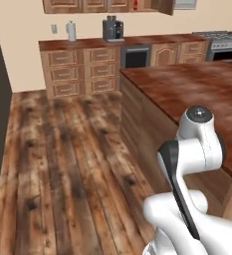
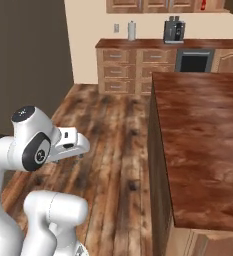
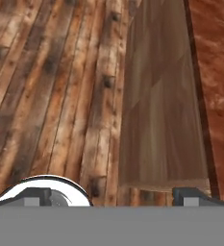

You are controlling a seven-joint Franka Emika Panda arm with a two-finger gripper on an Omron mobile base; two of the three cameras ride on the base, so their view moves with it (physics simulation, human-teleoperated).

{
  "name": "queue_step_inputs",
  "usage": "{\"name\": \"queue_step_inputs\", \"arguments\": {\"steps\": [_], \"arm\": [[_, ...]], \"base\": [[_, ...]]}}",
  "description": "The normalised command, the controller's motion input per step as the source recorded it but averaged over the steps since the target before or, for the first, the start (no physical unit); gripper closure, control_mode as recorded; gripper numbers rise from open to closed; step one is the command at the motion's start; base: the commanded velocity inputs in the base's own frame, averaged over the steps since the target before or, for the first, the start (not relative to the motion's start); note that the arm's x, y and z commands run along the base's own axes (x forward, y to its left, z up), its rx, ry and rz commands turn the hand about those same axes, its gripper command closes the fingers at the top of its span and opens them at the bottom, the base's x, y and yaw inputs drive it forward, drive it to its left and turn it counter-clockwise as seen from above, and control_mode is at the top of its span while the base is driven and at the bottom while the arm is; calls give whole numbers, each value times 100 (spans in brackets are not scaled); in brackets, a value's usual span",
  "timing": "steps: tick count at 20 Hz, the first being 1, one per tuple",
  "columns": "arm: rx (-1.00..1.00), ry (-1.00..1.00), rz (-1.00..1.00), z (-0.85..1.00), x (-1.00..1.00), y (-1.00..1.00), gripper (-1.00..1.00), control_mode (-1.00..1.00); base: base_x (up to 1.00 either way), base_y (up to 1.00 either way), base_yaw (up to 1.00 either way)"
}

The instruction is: Move the ketchup and shaker from the cabinet to the dining counter.

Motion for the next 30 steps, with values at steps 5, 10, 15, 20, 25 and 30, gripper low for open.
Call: {"name": "queue_step_inputs", "arguments": {"steps": [5, 10, 15, 20, 25, 30], "arm": [[0, 0, 0, 0, 0, 0, -100, 100], [0, 0, 0, 0, 0, 0, -100, 100], [0, 0, 0, 0, 0, 0, -100, 100], [0, 0, 0, 0, 0, 0, -100, 100], [0, 0, 0, 0, 0, 0, -100, 100], [0, 0, 0, 0, 0, 0, -100, 100]], "base": [[85, 38, -22], [85, 39, -20], [85, 46, -10], [87, 52, 0], [86, 48, 0], [94, 33, 0]]}}
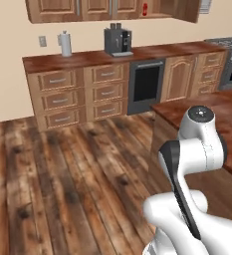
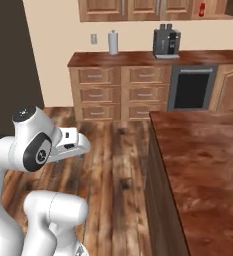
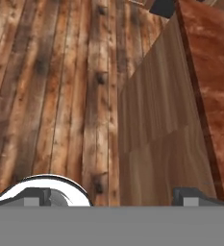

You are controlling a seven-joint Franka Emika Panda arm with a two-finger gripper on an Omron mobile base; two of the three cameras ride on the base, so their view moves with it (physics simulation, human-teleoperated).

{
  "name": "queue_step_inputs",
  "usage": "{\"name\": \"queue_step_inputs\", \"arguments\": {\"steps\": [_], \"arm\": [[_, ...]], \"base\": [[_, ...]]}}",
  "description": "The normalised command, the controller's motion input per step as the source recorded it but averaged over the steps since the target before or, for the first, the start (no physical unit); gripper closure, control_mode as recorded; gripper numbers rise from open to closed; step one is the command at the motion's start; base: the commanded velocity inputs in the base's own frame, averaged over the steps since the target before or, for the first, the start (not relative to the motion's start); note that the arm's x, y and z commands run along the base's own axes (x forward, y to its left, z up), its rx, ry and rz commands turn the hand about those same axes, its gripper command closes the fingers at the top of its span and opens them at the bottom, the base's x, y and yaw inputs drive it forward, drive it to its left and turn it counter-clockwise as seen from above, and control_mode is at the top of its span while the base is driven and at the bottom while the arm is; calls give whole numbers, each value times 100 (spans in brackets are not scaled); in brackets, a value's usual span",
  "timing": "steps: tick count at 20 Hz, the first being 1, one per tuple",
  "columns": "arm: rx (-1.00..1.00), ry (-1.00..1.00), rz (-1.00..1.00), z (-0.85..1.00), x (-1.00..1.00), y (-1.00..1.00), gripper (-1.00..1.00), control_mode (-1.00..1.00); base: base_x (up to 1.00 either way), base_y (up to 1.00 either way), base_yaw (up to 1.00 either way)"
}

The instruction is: Move the ketchup and shaker from the cabinet to the dining counter.

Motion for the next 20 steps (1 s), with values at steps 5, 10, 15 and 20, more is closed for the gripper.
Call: {"name": "queue_step_inputs", "arguments": {"steps": [5, 10, 15, 20], "arm": [[0, 0, 0, 0, 0, 0, -100, 100], [0, 0, 0, 0, 0, 0, -100, 100], [0, 0, 0, 0, 0, 0, -100, 100], [0, 0, 0, 0, 0, 0, -100, 100]], "base": [[94, 32, -1], [94, 32, -4], [94, 31, -10], [92, 30, -18]]}}
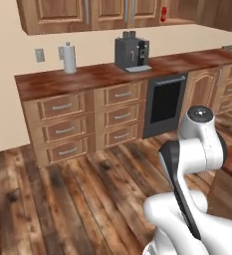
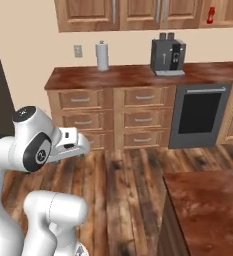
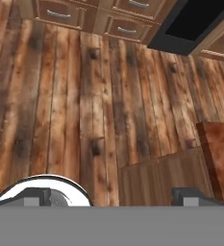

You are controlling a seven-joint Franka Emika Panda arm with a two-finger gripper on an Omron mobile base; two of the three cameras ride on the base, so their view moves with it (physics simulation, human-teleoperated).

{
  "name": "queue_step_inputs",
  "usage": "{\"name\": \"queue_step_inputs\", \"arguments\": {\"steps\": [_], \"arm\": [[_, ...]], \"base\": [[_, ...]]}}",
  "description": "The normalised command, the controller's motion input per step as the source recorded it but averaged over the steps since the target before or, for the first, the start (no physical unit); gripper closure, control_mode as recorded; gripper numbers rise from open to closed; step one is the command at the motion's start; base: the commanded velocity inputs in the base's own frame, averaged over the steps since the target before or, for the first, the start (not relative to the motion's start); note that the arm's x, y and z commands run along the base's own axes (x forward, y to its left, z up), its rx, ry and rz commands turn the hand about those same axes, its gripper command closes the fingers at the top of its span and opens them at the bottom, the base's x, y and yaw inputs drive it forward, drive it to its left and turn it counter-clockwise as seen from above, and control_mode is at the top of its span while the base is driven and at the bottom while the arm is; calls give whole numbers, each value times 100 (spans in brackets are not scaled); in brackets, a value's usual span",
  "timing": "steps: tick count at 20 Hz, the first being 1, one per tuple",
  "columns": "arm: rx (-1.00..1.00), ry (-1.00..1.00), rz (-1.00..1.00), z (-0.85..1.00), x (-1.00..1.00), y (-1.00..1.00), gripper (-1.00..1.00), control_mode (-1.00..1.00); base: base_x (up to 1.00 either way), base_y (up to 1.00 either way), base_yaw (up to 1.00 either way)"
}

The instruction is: Move the ketchup and shaker from the cabinet to the dining counter.

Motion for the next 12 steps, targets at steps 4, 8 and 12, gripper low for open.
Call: {"name": "queue_step_inputs", "arguments": {"steps": [4, 8, 12], "arm": [[0, 0, 0, 0, 0, 0, -100, 100], [0, 0, 0, 0, 0, 0, -100, 100], [0, 0, 0, 0, 0, 0, -100, 100]], "base": [[88, 34, -22], [76, 36, -34], [62, 38, -48]]}}
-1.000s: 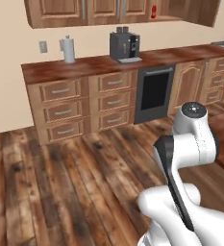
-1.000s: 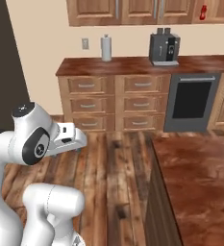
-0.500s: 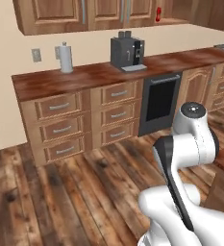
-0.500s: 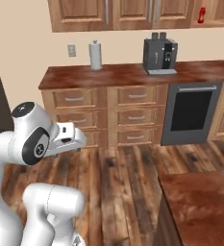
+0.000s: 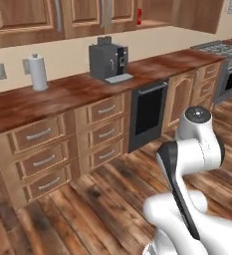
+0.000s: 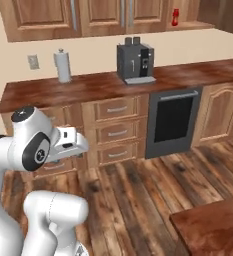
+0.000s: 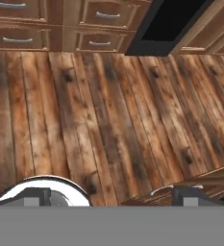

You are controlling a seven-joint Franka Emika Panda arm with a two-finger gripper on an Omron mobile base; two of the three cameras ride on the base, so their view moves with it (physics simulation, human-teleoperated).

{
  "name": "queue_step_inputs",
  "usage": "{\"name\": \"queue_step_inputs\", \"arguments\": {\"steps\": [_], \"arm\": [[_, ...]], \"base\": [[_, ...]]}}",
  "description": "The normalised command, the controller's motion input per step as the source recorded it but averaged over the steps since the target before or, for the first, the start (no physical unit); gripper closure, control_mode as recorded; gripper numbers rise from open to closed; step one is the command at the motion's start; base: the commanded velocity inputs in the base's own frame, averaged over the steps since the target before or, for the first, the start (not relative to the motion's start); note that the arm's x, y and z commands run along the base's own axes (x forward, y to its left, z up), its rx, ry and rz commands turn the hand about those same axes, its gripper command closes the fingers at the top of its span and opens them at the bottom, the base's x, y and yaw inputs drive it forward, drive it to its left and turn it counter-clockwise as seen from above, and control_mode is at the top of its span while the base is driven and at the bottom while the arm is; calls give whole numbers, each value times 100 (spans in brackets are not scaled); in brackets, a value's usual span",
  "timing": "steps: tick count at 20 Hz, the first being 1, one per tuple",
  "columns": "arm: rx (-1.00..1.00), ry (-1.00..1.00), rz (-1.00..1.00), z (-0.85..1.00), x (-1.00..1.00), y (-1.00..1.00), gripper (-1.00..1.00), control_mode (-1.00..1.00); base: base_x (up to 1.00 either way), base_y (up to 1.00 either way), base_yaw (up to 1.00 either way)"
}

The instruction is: Move the ketchup and shaker from the cabinet to the dining counter.

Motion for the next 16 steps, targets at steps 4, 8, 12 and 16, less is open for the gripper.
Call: {"name": "queue_step_inputs", "arguments": {"steps": [4, 8, 12, 16], "arm": [[0, 0, 0, 0, 0, 0, -100, 100], [0, 0, 0, 0, 0, 0, -100, 100], [0, 0, 0, 0, 0, 0, -100, 100], [0, 0, 0, 0, 0, 0, -100, 100]], "base": [[59, 35, -52], [64, 34, -48], [75, 36, -36], [87, 31, -24]]}}
